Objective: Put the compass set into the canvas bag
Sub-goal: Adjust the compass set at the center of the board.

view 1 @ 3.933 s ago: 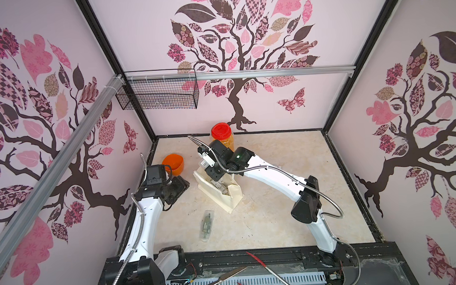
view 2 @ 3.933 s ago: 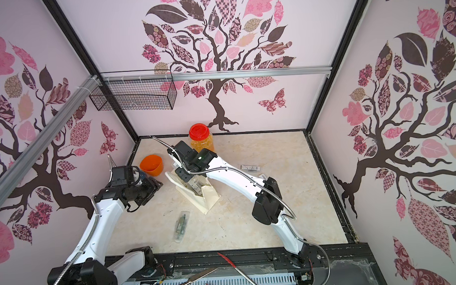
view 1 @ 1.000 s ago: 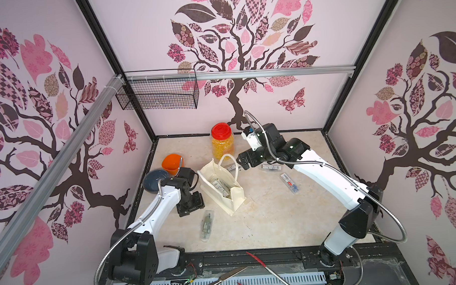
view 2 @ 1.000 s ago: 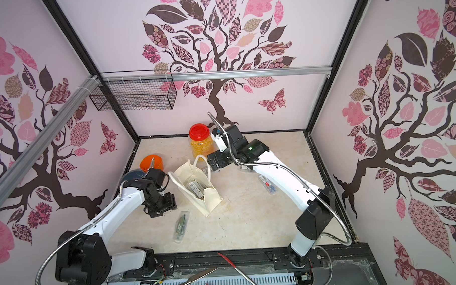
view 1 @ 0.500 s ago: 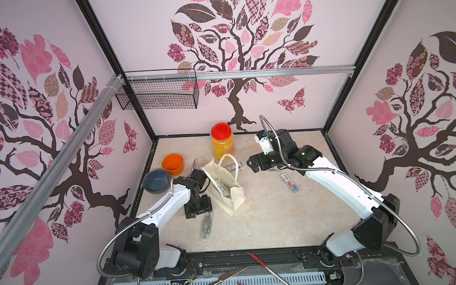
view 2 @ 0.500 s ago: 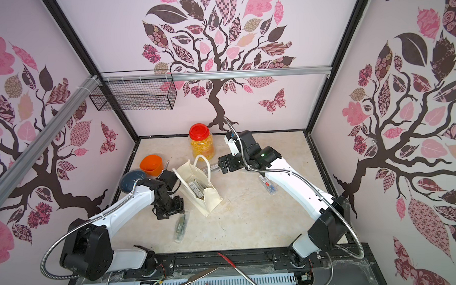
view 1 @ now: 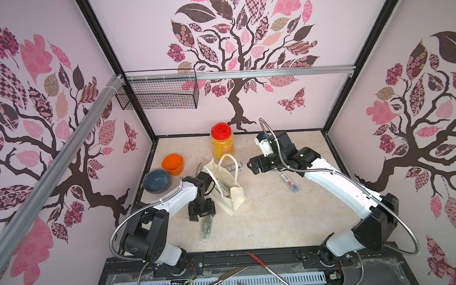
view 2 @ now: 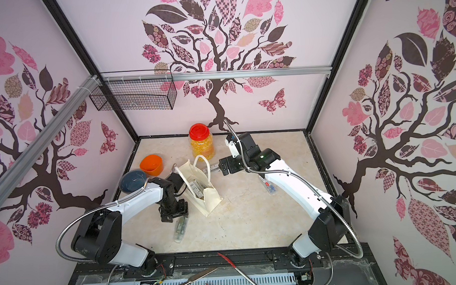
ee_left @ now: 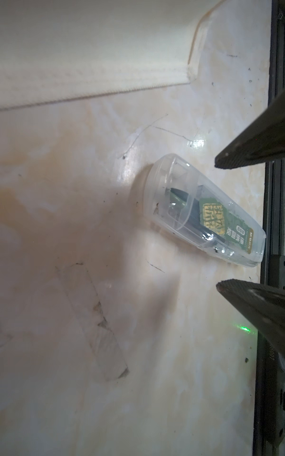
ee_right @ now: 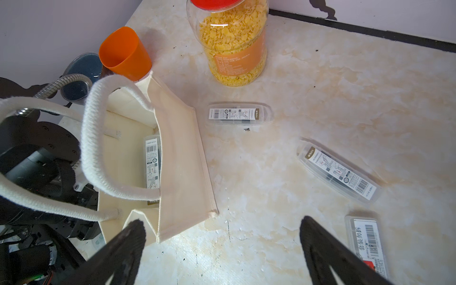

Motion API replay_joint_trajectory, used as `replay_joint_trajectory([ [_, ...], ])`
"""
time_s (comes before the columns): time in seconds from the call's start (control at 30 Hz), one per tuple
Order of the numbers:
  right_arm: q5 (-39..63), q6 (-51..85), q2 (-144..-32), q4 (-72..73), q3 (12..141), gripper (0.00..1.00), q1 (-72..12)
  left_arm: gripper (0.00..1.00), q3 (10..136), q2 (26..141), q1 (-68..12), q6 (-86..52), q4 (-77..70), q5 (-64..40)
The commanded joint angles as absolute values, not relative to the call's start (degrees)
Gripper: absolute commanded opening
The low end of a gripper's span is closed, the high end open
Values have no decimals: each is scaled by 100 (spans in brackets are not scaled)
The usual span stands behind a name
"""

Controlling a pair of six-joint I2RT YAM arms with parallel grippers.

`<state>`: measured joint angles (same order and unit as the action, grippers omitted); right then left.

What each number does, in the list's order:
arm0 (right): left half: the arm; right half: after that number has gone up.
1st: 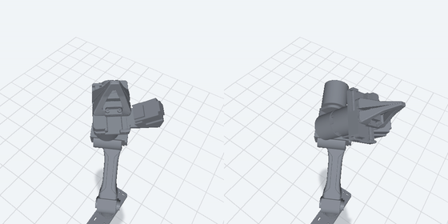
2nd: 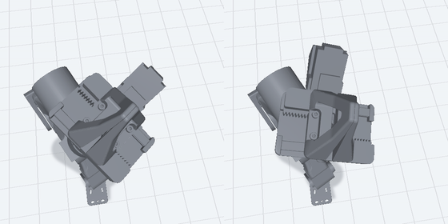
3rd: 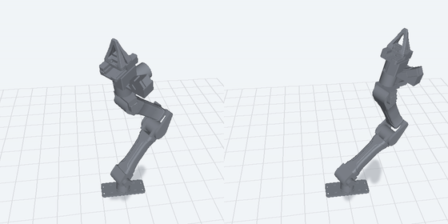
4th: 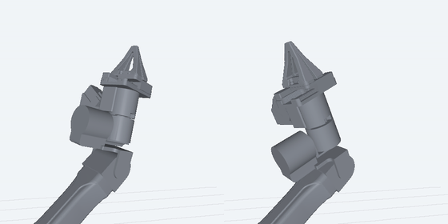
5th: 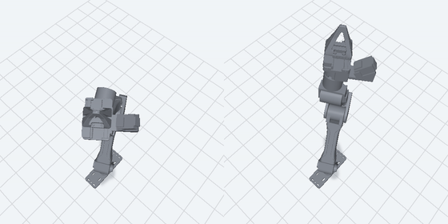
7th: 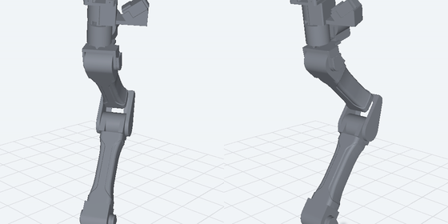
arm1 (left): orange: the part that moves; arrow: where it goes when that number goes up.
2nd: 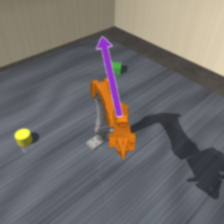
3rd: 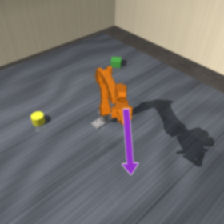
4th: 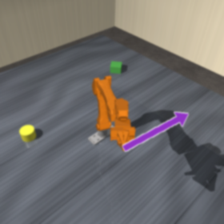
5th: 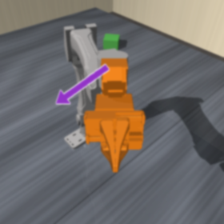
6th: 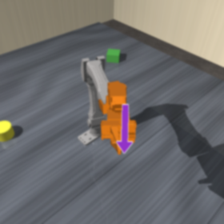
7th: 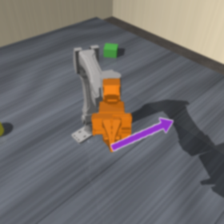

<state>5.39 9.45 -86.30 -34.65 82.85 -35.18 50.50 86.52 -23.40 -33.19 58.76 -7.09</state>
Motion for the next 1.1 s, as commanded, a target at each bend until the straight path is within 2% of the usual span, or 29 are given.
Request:
replay_joint_trajectory([
  [0.0,487,931,-8356,-3386,8213,100,-3514,75,4917,8740,-2399,-3307,5726,-747],
  [0.57,596,905,-8508,-3298,8148,100,-3310,72,5427,9796,-2399,-2868,6101,-712],
  [0.77,575,901,-8496,-3278,8122,100,-3255,66,5594,10040,-2391,-2839,6167,-523],
  [1.07,591,953,-8469,-3207,8061,100,-3232,54,5396,9584,-2217,-3001,5992,-354],
])
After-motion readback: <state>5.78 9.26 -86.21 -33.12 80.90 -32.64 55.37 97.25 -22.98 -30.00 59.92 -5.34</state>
